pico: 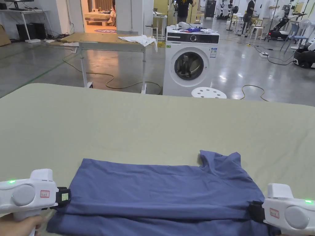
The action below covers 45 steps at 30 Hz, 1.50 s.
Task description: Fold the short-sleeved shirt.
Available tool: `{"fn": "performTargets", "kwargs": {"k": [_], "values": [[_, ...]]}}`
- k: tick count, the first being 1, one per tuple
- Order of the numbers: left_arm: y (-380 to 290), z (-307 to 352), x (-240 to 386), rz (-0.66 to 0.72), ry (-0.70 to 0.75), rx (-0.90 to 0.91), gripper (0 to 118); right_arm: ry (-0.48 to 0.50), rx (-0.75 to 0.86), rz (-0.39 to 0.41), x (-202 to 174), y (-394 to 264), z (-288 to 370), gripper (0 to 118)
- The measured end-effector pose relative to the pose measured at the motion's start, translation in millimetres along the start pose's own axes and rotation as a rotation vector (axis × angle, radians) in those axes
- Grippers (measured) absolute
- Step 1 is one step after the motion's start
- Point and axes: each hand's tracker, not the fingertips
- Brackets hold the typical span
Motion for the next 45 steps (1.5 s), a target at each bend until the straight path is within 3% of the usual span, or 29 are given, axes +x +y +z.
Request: {"fn": "performTargets", "kwargs": {"k": [3,10,12,13,15,17,18,22,26,33,37,39,43,45], "values": [[-6.2,18.1,8.1,-0.021,-0.064,0.141,65,0.015,0.145,-0.031,-9.8,-2.0,20.6,67],[-19.2,44.3,46.3,-0.15,-0.056,0.381,63,-0.058,0.463,-0.01,-56.2,-2.9,56.2,67],[-24.6,55.4,58.7,-0.197,-0.039,0.464,55,-0.064,0.558,-0.015,-69.0,-6.9,66.2,66],[-27.3,60.3,64.5,-0.214,-0.026,0.494,44,-0.057,0.589,-0.016,-73.8,-8.6,70.8,65],[-36.5,72.2,77.8,-0.251,0.006,0.569,24,-0.045,0.66,-0.028,-83.7,-13.6,82.6,51],[-43.5,80.5,84.0,-0.261,0.019,0.629,3,-0.049,0.689,-0.026,-91.2,-15.8,90.3,12],[-47.9,83.6,88.0,-0.259,0.02,0.649,0,-0.057,0.692,-0.036,-94.2,-16.9,92.9,6],[-55.2,93.7,91.7,-0.235,0.009,0.665,0,-0.015,0.724,-0.088,-92.1,-20.9,99.1,3],[-57.3,101.3,85.3,-0.217,-0.004,0.669,0,-0.032,0.773,-0.043,-94.0,-24.6,106.6,1],[-66.0,92.2,51.5,-0.215,0.017,0.432,0,0.017,0.741,0.024,-98.1,-27.8,109.7,0],[-69.6,79.7,22.0,-0.137,0.029,0.308,0,0.034,0.699,0.039,-98.2,-33.9,103.0,0],[-67.1,69.3,7.6,-0.103,0.035,0.197,8,0.04,0.676,0.039,-97.8,-36.4,99.6,0],[-62.0,45.7,-12.6,-0.025,0.003,0.061,63,0.04,0.632,0.053,-96.0,-41.0,93.8,0],[-60.5,32.8,-14.9,-0.027,-0.017,-0.008,72,0.041,0.62,0.052,-93.9,-43.8,91.6,0]]}}
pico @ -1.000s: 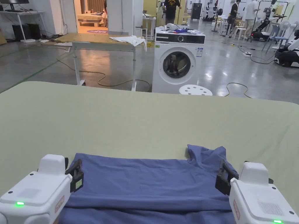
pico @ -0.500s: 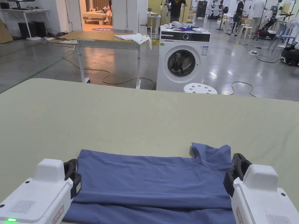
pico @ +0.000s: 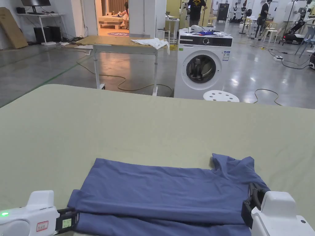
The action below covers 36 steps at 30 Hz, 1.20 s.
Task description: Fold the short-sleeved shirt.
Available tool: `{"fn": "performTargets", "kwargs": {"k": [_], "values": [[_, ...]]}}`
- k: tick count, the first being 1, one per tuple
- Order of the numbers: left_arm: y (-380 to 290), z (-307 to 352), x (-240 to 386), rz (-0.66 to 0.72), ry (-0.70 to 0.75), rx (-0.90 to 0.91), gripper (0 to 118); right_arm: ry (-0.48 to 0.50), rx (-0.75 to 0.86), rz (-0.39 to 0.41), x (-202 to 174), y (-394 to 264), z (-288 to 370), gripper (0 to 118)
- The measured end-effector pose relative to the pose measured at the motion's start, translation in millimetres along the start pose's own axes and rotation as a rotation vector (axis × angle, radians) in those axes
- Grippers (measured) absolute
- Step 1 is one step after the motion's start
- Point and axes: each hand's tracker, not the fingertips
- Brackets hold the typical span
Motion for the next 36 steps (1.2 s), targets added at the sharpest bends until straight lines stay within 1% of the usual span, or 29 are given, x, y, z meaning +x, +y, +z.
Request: {"fn": "performTargets", "kwargs": {"k": [2,3,5,6,9,11,12,13,14,15,16,17,18,19,20,21,22,24,26,28,30,31,32,33,34,35,36], "values": [[0.8,-16.9,-1.2,0.0,0.041,-0.1,72,-0.004,-0.009,-0.007,2.1,-3.0,0.3,0],[0.1,-24.0,0.3,-0.022,0.062,-0.136,71,-0.007,-0.014,-0.007,2.8,-4.0,1.1,0],[-1.5,-26.7,8.2,-0.079,0.073,-0.11,72,-0.009,-0.024,-0.007,5.7,-6.7,2.8,0],[-0.6,-25.9,11.9,-0.084,0.09,-0.108,71,-0.011,-0.03,-0.008,7.3,-7.9,3.5,0],[2.0,-25.4,21.7,-0.096,0.122,-0.129,62,-0.021,-0.051,-0.005,13.3,-12.9,5.9,0],[2.5,-25.3,29.3,-0.141,0.125,-0.137,43,-0.024,-0.072,-0.007,19.2,-16.9,6.7,0],[3.3,-24.6,33.1,-0.161,0.114,-0.141,30,-0.027,-0.081,-0.006,22.0,-18.6,7.2,0],[3.7,-24.5,36.4,-0.174,0.098,-0.144,14,-0.035,-0.094,-0.002,26.2,-20.5,7.5,1],[4.1,-24.3,39.9,-0.18,0.085,-0.146,7,-0.042,-0.112,0.002,30.7,-21.7,7.5,5],[4.0,-24.7,42.6,-0.192,0.076,-0.147,7,-0.05,-0.125,0.003,34.6,-22.7,7.8,5],[3.5,-25.7,44.1,-0.199,0.062,-0.153,6,-0.064,-0.146,0.011,40.7,-23.9,7.8,8],[2.2,-24.9,45.3,-0.218,0.082,-0.156,6,-0.075,-0.178,0.015,47.8,-24.7,7.2,17],[1.3,-22.7,47.1,-0.262,0.091,-0.153,5,-0.086,-0.208,0.014,54.8,-25.6,6.1,36],[0.8,-20.3,49.4,-0.286,0.098,-0.154,4,-0.092,-0.255,0.02,63.3,-27.0,3.7,63],[0.4,-17.8,50.3,-0.269,0.094,-0.15,4,-0.102,-0.298,0.018,71.9,-28.7,1.5,73],[0.3,-15.8,47.6,-0.259,0.095,-0.14,4,-0.111,-0.33,0.015,79.6,-30.7,-0.8,75],[-0.2,-13.3,46.0,-0.245,0.088,-0.129,4,-0.114,-0.38,0.02,88.5,-33.7,-4.6,75],[-2.5,-8.8,42.6,-0.23,0.079,-0.108,4,-0.121,-0.442,-0.007,103.5,-41.4,-10.5,75],[-4.6,-4.3,35.3,-0.188,0.057,-0.084,4,-0.084,-0.524,-0.048,117.2,-51.1,-18.9,75],[-7.4,0.4,31.4,-0.161,0.041,-0.061,4,-0.041,-0.586,-0.079,122.5,-61.7,-26.6,75],[-9.7,2.5,26.9,-0.144,0.033,-0.052,3,0.004,-0.64,-0.092,122.9,-70.7,-34.9,74],[-11.3,4.0,25.5,-0.14,0.027,-0.042,3,0.016,-0.661,-0.102,120.9,-75.4,-38.4,69],[-12.5,5.1,24.3,-0.137,0.024,-0.038,3,0.008,-0.661,-0.094,116.6,-77.5,-39.8,63],[-13.5,6.2,23.6,-0.134,0.022,-0.037,3,0.006,-0.663,-0.069,112.2,-78.7,-39.9,59],[-14.1,7.0,23.1,-0.131,0.017,-0.03,3,0.002,-0.651,-0.036,109.7,-77.5,-38.5,49],[-14.6,8.4,22.4,-0.129,0.015,-0.024,3,0.01,-0.634,-0.02,105.8,-75.8,-35.8,31],[-14.6,9.9,21.6,-0.125,0.012,-0.017,3,0.041,-0.632,-0.032,104.7,-74.1,-35.6,11]]}}
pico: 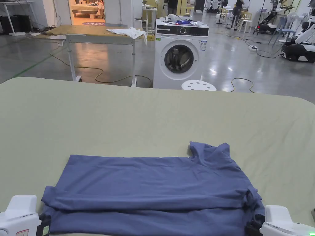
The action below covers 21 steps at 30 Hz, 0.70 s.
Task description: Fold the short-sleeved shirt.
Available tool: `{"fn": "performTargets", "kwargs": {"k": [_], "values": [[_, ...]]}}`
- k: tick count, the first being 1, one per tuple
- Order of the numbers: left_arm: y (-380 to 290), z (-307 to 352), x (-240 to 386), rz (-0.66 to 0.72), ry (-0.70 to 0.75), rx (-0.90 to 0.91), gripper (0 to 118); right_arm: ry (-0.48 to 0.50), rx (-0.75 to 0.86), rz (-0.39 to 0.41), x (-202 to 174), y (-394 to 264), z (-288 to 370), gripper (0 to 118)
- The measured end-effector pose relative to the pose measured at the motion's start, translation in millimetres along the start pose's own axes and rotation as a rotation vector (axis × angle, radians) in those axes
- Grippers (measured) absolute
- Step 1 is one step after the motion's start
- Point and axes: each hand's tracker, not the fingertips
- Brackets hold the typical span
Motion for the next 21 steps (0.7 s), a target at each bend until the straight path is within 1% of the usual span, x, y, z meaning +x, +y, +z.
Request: {"fn": "performTargets", "kwargs": {"k": [1,2,3,7,11,13,15,17,21], "values": [[0.8,1.6,-0.1,0.003,-0.004,0.005,3,0.029,0.004,-0.002,0.1,1.3,0.6,11],[1.6,3.5,-0.3,0.003,-0.005,0.009,3,0.016,0.0,-0.01,-1.3,2.4,2.2,11],[2.8,6.4,-0.8,0.002,-0.006,0.014,3,-0.01,-0.014,-0.001,-3.4,4.6,5.1,11],[11.2,26.2,-2.8,0.008,-0.02,0.069,3,-0.012,0.028,0.0,0.6,15.5,30.5,11],[22.6,54.1,-4.9,0.02,-0.041,0.146,2,0.013,0.077,-0.01,5.5,32.3,62.5,11],[26.5,69.9,-3.3,0.009,-0.024,0.169,2,0.001,0.079,0.017,4.6,38.6,76.9,11],[27.8,85.5,-7.6,0.016,-0.027,0.183,2,0.002,0.077,0.024,5.4,40.4,92.3,11],[25.7,97.0,-12.8,0.048,-0.045,0.178,2,0.025,0.07,0.02,7.2,37.2,104.6,11],[2.6,103.8,-19.2,0.044,-0.033,0.119,2,0.04,0.027,0.042,0.6,15.6,116.6,11]]}}
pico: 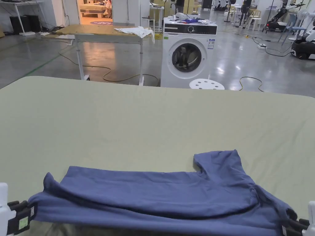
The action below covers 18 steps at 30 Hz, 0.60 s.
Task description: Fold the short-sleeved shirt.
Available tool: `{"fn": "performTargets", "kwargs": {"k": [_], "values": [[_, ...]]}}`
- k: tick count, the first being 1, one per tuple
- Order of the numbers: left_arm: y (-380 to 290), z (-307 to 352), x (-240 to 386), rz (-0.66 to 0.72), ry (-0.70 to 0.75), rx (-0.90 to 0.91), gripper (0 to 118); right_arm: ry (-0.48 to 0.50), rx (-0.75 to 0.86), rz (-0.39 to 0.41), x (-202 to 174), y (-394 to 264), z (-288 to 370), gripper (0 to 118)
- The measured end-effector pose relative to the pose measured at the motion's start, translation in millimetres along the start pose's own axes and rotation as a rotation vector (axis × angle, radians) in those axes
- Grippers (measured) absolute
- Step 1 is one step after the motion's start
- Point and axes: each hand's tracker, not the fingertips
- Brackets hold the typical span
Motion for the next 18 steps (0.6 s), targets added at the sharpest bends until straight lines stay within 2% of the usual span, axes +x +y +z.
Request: {"fn": "performTargets", "kwargs": {"k": [3,8,13,15,17,18], "values": [[-26.3,0.7,-5.3,0.015,0.002,-0.049,2,-0.008,-0.051,0.02,-10.2,-26.7,-2.1,11],[-70.0,-14.5,-12.6,0.046,0.011,-0.142,2,-0.039,-0.132,0.009,-19.7,-70.0,-23.7,11],[-92.4,-30.6,-13.3,0.053,0.029,-0.177,2,-0.061,-0.124,-0.015,-23.7,-87.5,-42.1,13],[-91.6,-31.7,-10.8,0.048,0.035,-0.17,2,-0.073,-0.113,-0.016,-24.8,-84.6,-40.3,20],[-89.4,-37.5,-12.9,0.036,0.043,-0.162,6,-0.102,-0.108,-0.006,-27.6,-81.8,-37.3,43],[-87.1,-37.4,-10.7,0.028,0.045,-0.156,7,-0.147,-0.102,0.013,-28.9,-78.7,-34.4,48]]}}
